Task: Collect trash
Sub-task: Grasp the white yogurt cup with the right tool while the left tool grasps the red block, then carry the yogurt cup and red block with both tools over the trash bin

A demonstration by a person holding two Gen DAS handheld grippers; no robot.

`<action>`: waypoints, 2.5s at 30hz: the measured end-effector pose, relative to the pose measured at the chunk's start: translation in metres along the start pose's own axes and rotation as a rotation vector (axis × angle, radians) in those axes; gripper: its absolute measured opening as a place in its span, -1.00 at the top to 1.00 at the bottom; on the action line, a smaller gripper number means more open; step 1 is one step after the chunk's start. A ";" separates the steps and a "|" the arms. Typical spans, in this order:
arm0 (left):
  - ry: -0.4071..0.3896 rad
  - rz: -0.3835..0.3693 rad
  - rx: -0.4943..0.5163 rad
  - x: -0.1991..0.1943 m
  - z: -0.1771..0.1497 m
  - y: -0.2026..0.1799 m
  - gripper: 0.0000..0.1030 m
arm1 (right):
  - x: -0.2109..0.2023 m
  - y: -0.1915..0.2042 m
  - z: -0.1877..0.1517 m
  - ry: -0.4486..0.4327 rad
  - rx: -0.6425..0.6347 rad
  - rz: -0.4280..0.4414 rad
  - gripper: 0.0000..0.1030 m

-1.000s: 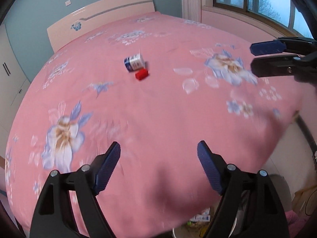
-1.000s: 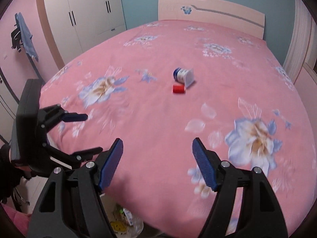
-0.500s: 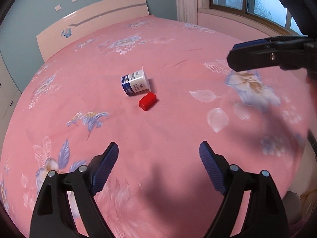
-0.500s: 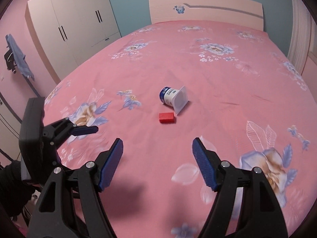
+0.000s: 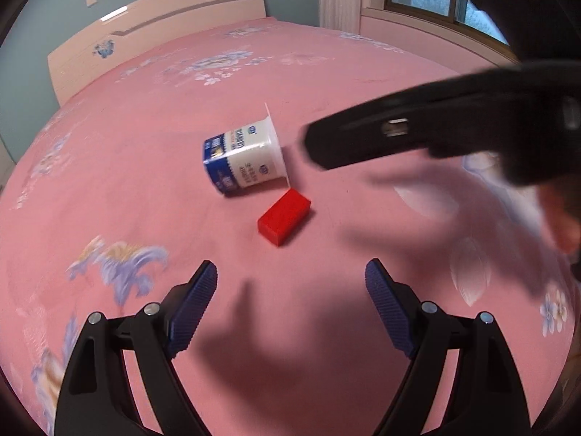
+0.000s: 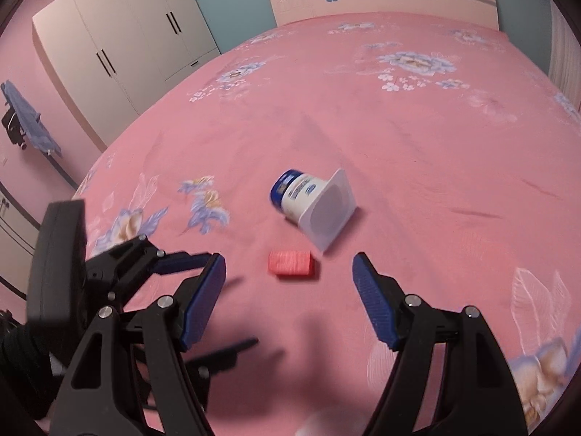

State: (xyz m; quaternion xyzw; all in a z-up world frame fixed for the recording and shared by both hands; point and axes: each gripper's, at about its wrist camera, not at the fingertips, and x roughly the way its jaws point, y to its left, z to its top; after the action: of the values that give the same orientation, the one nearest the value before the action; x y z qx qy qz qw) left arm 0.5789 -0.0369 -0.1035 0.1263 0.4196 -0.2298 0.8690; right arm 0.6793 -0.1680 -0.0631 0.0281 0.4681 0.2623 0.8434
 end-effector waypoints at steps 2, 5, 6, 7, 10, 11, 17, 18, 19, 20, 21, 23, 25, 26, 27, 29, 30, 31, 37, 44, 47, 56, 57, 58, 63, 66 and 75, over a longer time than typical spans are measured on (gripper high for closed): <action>0.002 -0.013 -0.009 0.010 0.004 0.004 -0.66 | 0.013 -0.003 0.007 0.009 0.002 0.000 -0.40; -0.002 -0.047 -0.030 0.023 0.007 0.011 -0.66 | 0.033 -0.006 0.015 0.031 0.009 0.029 -0.40; -0.008 -0.062 -0.045 0.026 0.008 0.014 -0.66 | 0.039 -0.007 0.018 0.032 0.013 0.035 -0.40; -0.012 -0.076 -0.061 0.029 0.010 0.018 -0.66 | 0.044 -0.009 0.020 0.032 0.021 0.045 -0.40; -0.022 -0.125 -0.089 0.035 0.012 0.024 -0.53 | 0.056 -0.013 0.025 0.033 0.053 0.102 -0.20; -0.024 -0.137 -0.092 0.037 0.013 0.025 -0.51 | 0.062 -0.014 0.027 0.042 0.062 0.120 -0.14; -0.034 -0.202 -0.123 0.048 0.020 0.029 -0.04 | 0.087 -0.022 0.034 0.054 0.136 0.178 0.27; -0.029 -0.204 -0.132 0.050 0.021 0.029 0.14 | 0.089 -0.024 0.034 0.056 0.147 0.186 0.42; -0.026 -0.200 -0.137 0.051 0.021 0.030 0.20 | 0.091 -0.025 0.035 0.057 0.158 0.195 0.51; -0.023 -0.199 -0.138 0.052 0.020 0.029 0.20 | 0.093 -0.026 0.034 0.055 0.162 0.193 0.54; -0.028 -0.192 -0.129 0.051 0.019 0.027 0.20 | 0.093 -0.025 0.035 0.050 0.161 0.183 0.62; -0.033 -0.176 -0.107 0.048 0.018 0.022 0.22 | 0.093 -0.023 0.035 0.044 0.151 0.172 0.76; -0.035 -0.155 -0.079 0.044 0.016 0.014 0.22 | 0.088 -0.020 0.035 0.033 0.124 0.136 0.76; -0.035 -0.148 -0.074 0.042 0.015 0.011 0.22 | 0.084 -0.018 0.035 0.025 0.112 0.124 0.76; -0.030 -0.149 -0.076 0.039 0.013 0.009 0.22 | 0.082 -0.018 0.035 0.021 0.107 0.119 0.76; -0.021 -0.136 -0.080 0.034 0.010 0.006 0.22 | 0.073 -0.015 0.035 0.010 0.083 0.089 0.76; -0.014 -0.125 -0.082 0.030 0.007 0.005 0.22 | 0.069 -0.014 0.035 0.006 0.071 0.076 0.76; -0.007 -0.110 -0.085 0.026 0.005 0.003 0.22 | 0.063 -0.011 0.034 0.001 0.059 0.062 0.76; 0.011 -0.015 -0.098 -0.011 -0.008 0.002 0.22 | 0.025 0.005 0.025 -0.019 -0.015 -0.019 0.76; -0.020 0.114 -0.118 -0.087 -0.003 -0.004 0.22 | -0.043 0.039 0.010 -0.065 -0.079 -0.087 0.76; -0.059 0.159 -0.110 -0.120 0.016 0.001 0.22 | -0.076 0.059 0.004 -0.086 -0.095 -0.106 0.76; -0.170 0.266 -0.074 -0.238 0.018 -0.034 0.22 | -0.187 0.128 -0.019 -0.186 -0.170 -0.149 0.76; -0.183 0.277 -0.072 -0.251 0.018 -0.039 0.22 | -0.200 0.136 -0.022 -0.199 -0.179 -0.154 0.76; -0.193 0.285 -0.071 -0.264 0.017 -0.044 0.22 | -0.213 0.144 -0.025 -0.210 -0.189 -0.156 0.76; -0.241 0.333 -0.074 -0.319 0.006 -0.059 0.22 | -0.268 0.180 -0.043 -0.265 -0.235 -0.176 0.76; -0.267 0.355 -0.075 -0.345 -0.004 -0.069 0.22 | -0.298 0.201 -0.057 -0.294 -0.259 -0.187 0.76; -0.281 0.403 -0.081 -0.395 -0.036 -0.096 0.22 | -0.360 0.236 -0.105 -0.337 -0.297 -0.209 0.76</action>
State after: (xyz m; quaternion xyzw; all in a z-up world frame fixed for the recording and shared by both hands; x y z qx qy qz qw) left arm 0.2918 0.0109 0.1833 0.1396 0.2700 -0.0501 0.9514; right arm 0.3438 -0.1547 0.2264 -0.1015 0.2774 0.2314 0.9269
